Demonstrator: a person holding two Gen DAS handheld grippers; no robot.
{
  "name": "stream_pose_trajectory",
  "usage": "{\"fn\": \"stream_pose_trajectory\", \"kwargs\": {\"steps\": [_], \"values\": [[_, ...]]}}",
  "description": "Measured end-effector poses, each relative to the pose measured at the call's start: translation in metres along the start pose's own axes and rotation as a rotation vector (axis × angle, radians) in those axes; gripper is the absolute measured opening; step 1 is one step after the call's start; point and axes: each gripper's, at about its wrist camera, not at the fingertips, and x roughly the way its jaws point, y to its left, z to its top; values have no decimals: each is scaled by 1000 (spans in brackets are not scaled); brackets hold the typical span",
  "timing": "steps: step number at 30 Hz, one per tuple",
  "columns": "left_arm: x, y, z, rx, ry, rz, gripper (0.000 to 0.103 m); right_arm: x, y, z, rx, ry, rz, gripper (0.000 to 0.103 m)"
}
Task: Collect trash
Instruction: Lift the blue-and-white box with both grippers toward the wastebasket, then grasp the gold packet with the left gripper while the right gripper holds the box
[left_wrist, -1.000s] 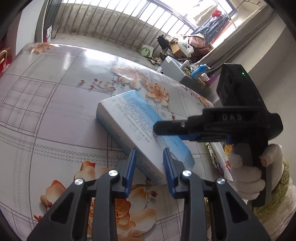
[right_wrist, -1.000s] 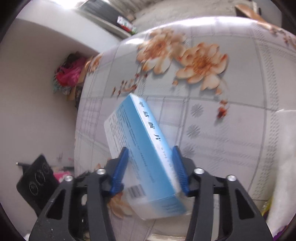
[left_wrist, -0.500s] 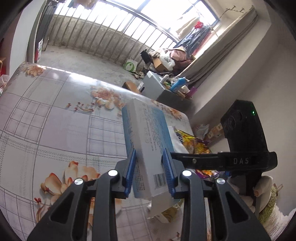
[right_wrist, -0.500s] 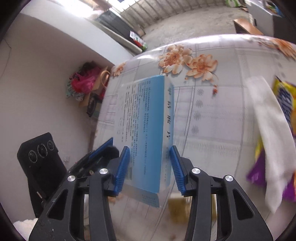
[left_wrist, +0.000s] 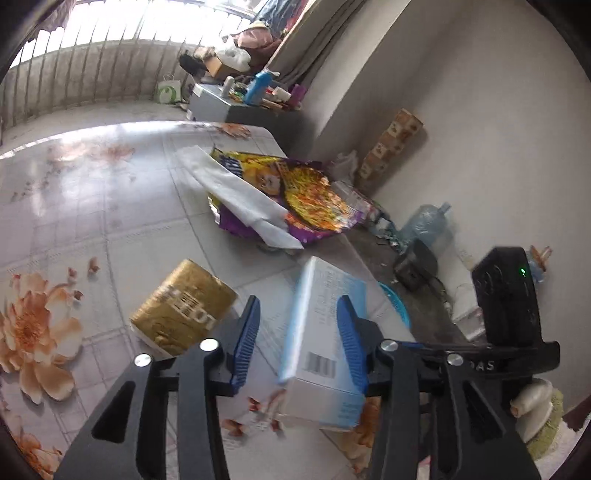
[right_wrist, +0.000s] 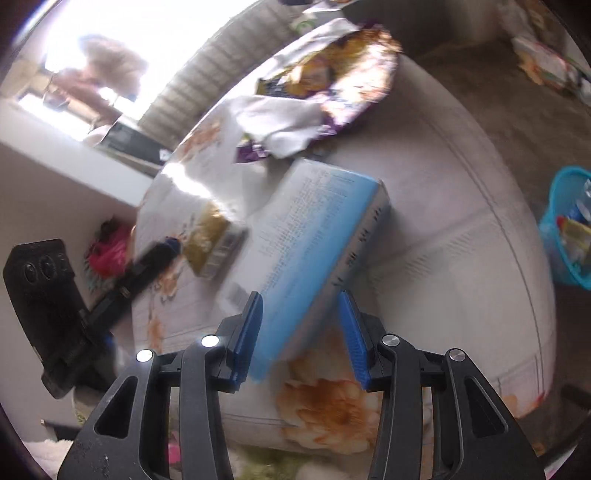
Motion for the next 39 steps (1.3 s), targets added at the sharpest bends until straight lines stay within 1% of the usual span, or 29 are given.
{"fn": "stream_pose_trajectory", "kwargs": {"steps": [1,2,3,4,5,6,8,9,10,11,14,16,17,19,21,22,25,29,31,34,37,39], "values": [[-2,2,4,37,-25,85,58,-2,-3,-2,8,-12,1,43],[-4,8,7,62,-39,127,68,-4,-4,-3,10,-24,3,43],[-3,11,8,87,-43,158,75,-10,-9,-1,11,-31,4,45],[5,16,11,115,-13,213,76,-12,-11,0,18,-36,1,49],[12,28,15,128,18,249,76,-14,-10,2,23,-41,-3,51],[22,33,15,147,60,279,76,-16,-9,4,22,-50,2,55],[30,41,11,148,101,292,76,-16,-7,3,35,-72,8,68],[32,44,8,137,114,278,76,-16,-7,5,59,-81,11,74],[35,47,6,131,122,263,76,-8,-5,10,80,-83,17,78],[38,50,4,130,131,259,76,-3,-6,13,106,-83,20,79],[48,46,-6,173,150,299,76,12,-7,21,165,-62,24,79],[57,48,-12,194,173,341,76,18,-4,24,185,-61,-1,79],[59,49,-13,192,178,347,75,20,-2,26,189,-64,-8,79],[56,52,-14,183,159,337,71,25,3,30,198,-69,-33,81],[54,54,-13,170,150,337,65,33,9,33,208,-76,-72,84],[53,56,-12,161,146,338,64,35,13,33,212,-86,-85,87],[47,62,-10,116,131,332,64,43,27,36,200,-115,-157,92],[42,68,-8,75,115,322,63,57,46,32,78,-134,-266,93],[40,71,-9,71,111,320,63,62,53,28,-15,-125,-311,94],[35,73,-12,72,111,320,63,65,58,19,-183,-104,-342,92],[33,72,-15,77,114,321,63,60,53,12,-319,-73,-284,90],[31,71,-17,73,119,316,63,55,48,9,-411,-36,-244,90]]}}
